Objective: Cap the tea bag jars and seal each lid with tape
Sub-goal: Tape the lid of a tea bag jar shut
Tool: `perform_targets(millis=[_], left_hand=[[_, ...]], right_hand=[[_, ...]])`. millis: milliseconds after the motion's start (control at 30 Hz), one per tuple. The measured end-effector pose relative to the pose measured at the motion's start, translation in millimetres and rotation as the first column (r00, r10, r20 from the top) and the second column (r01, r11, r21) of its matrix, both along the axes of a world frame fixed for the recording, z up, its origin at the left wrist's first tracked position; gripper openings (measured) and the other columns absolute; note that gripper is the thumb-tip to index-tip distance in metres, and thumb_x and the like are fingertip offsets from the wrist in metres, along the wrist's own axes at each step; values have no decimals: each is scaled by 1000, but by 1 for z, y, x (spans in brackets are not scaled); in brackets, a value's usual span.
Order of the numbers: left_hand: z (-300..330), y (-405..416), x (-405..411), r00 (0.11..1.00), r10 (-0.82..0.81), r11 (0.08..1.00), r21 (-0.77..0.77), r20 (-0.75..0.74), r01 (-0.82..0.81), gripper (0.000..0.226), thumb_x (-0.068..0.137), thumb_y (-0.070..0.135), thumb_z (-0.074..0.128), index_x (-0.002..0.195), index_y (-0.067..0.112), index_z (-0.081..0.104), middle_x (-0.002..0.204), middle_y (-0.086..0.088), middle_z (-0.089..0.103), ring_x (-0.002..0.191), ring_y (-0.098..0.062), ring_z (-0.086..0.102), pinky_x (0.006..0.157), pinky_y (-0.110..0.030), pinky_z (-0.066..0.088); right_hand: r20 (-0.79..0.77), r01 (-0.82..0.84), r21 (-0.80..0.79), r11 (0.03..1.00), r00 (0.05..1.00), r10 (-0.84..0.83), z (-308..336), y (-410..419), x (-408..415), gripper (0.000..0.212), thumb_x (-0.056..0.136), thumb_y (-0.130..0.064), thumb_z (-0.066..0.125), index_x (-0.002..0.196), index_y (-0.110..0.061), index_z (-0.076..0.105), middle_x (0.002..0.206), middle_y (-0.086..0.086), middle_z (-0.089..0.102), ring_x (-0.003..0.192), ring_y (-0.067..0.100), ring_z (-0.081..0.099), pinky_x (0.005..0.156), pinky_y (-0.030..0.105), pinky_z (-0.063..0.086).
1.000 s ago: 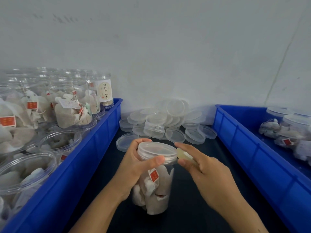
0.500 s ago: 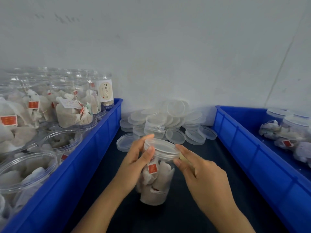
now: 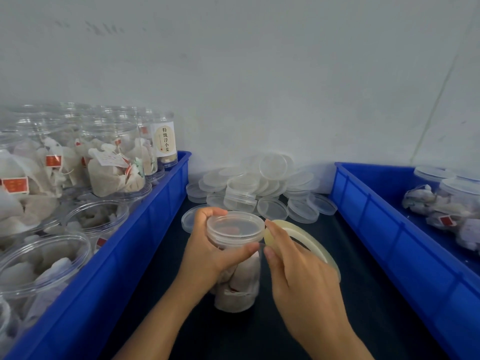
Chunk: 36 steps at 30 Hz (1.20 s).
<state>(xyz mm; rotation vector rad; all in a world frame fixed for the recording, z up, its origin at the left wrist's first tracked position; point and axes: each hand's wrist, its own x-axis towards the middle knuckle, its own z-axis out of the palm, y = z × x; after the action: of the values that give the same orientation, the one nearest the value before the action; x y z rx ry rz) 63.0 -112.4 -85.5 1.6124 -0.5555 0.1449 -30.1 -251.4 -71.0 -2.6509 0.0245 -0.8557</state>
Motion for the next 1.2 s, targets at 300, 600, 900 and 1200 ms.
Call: perform_targets(millis=[300, 600, 900, 1200], left_hand=[[-1, 6, 5, 982, -188, 982, -14, -33, 187, 75, 48, 35, 85, 112, 18, 51, 100, 17, 68, 95, -7, 67, 77, -16, 52], [0, 11, 13, 955, -292, 956, 24, -59, 294, 76, 52, 31, 83, 117, 11, 48, 104, 8, 69, 100, -14, 67, 82, -21, 52], [-3, 10, 17, 909, -374, 927, -52, -183, 371, 90, 48, 30, 82, 124, 17, 35, 105, 8, 68, 100, -10, 66, 82, -20, 52], [6, 13, 13, 903, -376, 924, -10, -210, 382, 80, 59, 36, 84, 128, 20, 46, 120, 3, 63, 107, -3, 63, 81, -16, 51]], right_hand=[[-69, -23, 50, 998, 997, 27, 5, -16, -2, 49, 96, -49, 34, 144, -41, 27, 121, -13, 60, 109, 5, 53, 75, 16, 32], [-126, -59, 104, 993, 989, 72, 7, -26, 1, 50, 97, -46, 40, 144, -50, 24, 126, -14, 57, 112, 2, 42, 73, 4, 31], [-68, -79, 98, 992, 994, 86, 3, -25, 6, 45, 95, -40, 50, 137, -50, 41, 116, -11, 63, 114, -1, 34, 71, 2, 33], [-73, -7, 112, 994, 997, 15, 2, -16, 3, 42, 95, -46, 44, 136, -50, 40, 71, -37, 53, 69, -10, 50, 59, 12, 38]])
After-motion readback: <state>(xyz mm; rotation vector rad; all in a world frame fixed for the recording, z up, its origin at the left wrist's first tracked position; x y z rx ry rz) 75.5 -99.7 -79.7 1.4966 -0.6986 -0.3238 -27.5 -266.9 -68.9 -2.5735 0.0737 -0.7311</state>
